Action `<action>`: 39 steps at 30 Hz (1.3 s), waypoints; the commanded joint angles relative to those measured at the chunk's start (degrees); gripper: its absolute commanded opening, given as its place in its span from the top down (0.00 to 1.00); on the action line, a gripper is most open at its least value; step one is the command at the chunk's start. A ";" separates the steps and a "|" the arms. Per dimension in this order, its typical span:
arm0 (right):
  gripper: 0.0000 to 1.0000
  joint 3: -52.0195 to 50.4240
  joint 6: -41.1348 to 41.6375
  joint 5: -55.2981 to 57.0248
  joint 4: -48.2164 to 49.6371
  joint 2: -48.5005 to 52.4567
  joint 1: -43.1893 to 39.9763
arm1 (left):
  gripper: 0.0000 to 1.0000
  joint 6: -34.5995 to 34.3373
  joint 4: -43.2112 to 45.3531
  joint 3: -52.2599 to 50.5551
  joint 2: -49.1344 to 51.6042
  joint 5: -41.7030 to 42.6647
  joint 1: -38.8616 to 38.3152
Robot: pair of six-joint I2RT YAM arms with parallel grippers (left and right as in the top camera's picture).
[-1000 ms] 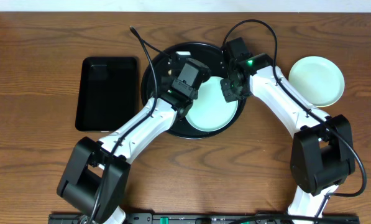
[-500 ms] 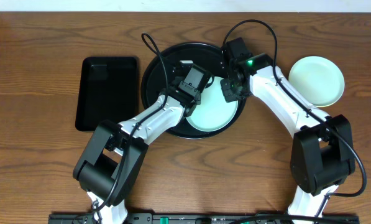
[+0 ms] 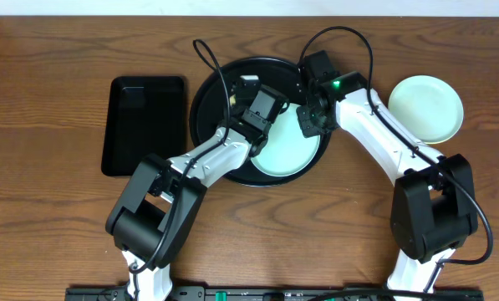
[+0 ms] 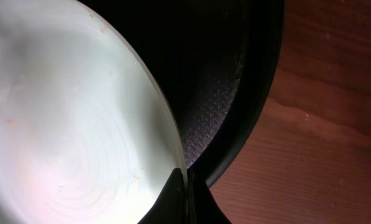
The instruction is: Clean dirty plates on tray and stack at the side
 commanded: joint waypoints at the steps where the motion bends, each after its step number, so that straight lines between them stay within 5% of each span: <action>1: 0.99 -0.37 0.63 0.11 -0.04 -0.22 -0.57 | 0.92 5.75 0.31 1.79 -3.45 -10.38 0.94; 10: 0.99 -0.37 0.66 0.11 0.72 -0.22 -0.57 | 0.92 6.14 -5.44 2.05 -15.56 -8.48 4.20; 19: 0.99 5.31 2.56 3.80 2.29 -4.22 0.81 | 0.92 6.16 -22.91 2.05 -25.79 21.29 17.20; 29: 0.99 7.96 2.16 37.22 4.68 -10.95 13.46 | 0.92 12.44 -31.01 1.97 -24.96 61.07 41.77; 33: 0.99 7.15 1.70 53.77 7.02 -10.23 20.52 | 0.92 14.14 -31.58 1.42 -24.04 68.30 46.51; 39: 0.99 5.49 1.68 70.07 12.87 -7.63 26.62 | 0.92 16.98 -33.44 0.48 -21.77 68.26 47.65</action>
